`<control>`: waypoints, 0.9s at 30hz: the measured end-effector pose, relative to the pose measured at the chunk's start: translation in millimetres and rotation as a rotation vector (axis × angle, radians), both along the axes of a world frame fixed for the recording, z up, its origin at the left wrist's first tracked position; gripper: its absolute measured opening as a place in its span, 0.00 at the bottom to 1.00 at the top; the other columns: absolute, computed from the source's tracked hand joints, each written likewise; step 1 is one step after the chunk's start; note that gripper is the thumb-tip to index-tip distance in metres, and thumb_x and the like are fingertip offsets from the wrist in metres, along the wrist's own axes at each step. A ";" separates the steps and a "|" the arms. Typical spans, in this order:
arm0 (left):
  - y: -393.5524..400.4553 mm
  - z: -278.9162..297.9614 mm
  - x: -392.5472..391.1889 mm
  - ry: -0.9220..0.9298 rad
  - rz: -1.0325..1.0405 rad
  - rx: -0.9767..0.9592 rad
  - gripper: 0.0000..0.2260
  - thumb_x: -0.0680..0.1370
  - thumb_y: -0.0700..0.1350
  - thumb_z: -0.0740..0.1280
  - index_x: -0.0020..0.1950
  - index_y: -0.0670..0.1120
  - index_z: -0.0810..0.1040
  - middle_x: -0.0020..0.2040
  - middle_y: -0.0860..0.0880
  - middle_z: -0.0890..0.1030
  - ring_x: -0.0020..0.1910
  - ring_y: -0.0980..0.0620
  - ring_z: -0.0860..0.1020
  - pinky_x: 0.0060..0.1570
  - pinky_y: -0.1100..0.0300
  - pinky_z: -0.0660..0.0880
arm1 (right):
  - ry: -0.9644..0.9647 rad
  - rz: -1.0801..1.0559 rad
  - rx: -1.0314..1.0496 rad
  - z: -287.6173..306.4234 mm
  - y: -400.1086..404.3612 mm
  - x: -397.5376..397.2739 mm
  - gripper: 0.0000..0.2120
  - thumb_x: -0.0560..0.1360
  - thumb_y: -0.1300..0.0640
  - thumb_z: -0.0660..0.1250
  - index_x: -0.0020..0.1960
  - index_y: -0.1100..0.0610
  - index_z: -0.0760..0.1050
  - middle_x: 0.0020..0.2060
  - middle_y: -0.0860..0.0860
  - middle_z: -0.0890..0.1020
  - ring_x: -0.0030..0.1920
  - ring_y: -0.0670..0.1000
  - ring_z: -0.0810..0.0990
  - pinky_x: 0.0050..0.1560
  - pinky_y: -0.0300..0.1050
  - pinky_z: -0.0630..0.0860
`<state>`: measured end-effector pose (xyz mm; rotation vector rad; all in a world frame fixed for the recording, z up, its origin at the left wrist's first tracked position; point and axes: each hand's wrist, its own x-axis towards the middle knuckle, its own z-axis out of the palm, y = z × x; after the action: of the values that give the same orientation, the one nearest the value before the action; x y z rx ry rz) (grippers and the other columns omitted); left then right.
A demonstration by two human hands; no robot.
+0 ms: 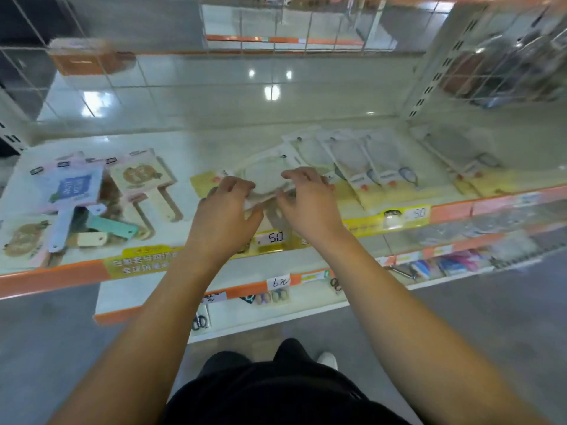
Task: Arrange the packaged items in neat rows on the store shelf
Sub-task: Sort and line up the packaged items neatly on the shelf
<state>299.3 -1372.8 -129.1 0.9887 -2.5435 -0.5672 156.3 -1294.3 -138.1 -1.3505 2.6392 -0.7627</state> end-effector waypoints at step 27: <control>133.1 4.8 -145.6 -0.083 0.054 0.003 0.18 0.76 0.50 0.66 0.64 0.46 0.74 0.62 0.46 0.74 0.57 0.42 0.76 0.55 0.45 0.73 | 0.070 0.110 -0.117 -9.9 117.8 -158.8 0.14 0.73 0.62 0.65 0.57 0.52 0.80 0.56 0.52 0.78 0.56 0.60 0.75 0.59 0.49 0.66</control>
<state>153.6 -1239.7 -124.2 1.0992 -2.5797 -0.5249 -2.5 -1176.6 -147.9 -1.5651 2.5825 -0.8826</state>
